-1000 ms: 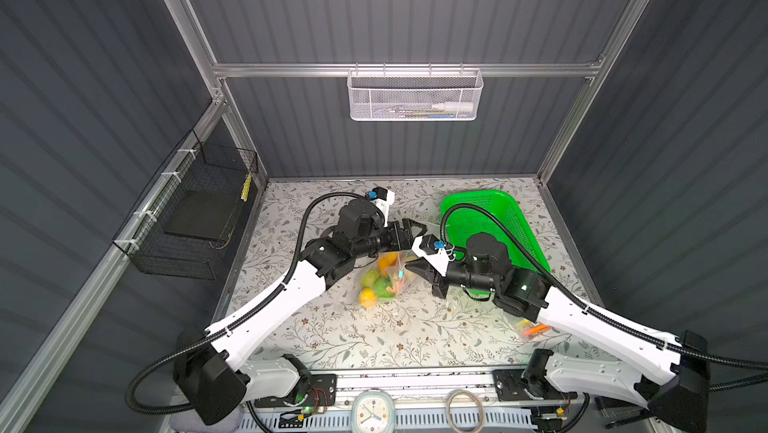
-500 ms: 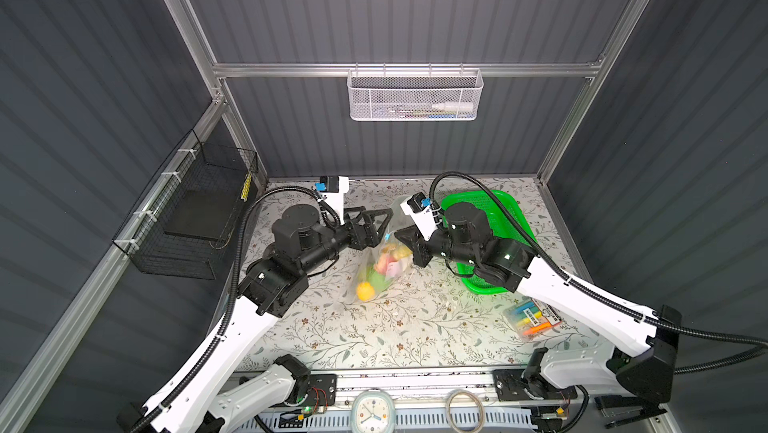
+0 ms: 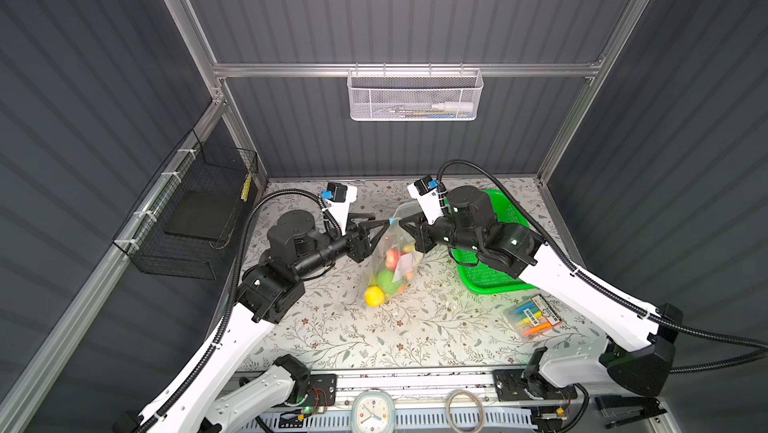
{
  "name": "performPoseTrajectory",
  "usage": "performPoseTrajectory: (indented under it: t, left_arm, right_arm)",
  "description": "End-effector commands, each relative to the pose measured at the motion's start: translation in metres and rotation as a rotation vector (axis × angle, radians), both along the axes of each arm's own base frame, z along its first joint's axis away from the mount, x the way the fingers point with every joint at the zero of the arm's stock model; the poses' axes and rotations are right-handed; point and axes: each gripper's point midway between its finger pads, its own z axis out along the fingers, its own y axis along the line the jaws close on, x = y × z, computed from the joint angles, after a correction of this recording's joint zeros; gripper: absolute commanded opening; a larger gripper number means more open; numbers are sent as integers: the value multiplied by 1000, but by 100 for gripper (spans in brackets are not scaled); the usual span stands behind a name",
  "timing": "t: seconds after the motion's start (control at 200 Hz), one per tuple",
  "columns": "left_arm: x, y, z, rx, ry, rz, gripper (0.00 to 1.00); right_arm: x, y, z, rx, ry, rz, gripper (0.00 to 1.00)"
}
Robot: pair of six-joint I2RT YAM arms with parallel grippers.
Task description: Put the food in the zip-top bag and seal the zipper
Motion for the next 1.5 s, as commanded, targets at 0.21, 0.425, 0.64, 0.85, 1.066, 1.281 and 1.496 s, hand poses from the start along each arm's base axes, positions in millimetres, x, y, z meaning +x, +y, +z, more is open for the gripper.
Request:
performPoseTrajectory:
  t: [0.21, 0.425, 0.64, 0.85, 1.066, 1.281, 1.496]
  left_arm:
    - [-3, -15, -17, 34, -17, -101, 39]
    - [7, -21, -27, 45, -2, -93, 34]
    - [11, -21, -32, 54, 1, -81, 19]
    - [17, -21, -36, 65, 5, -63, 4]
    - [28, -15, -29, 94, -51, -3, 0]
    - [19, -12, 1, 110, -203, -30, 0]
    - [-9, -34, 2, 184, -208, -273, 0]
  right_arm:
    - [4, -2, 3, 20, 35, -13, 0]
    - [3, -1, 2, 20, 39, -8, 0]
    - [4, -3, 1, 16, 36, -9, 0]
    - [1, -2, 1, 19, 37, 5, 0]
    - [-4, -9, 3, 0, 8, 55, 0]
    - [-16, -14, 23, 30, -26, 148, 0]
    - [-40, -14, 42, 38, -129, 287, 19]
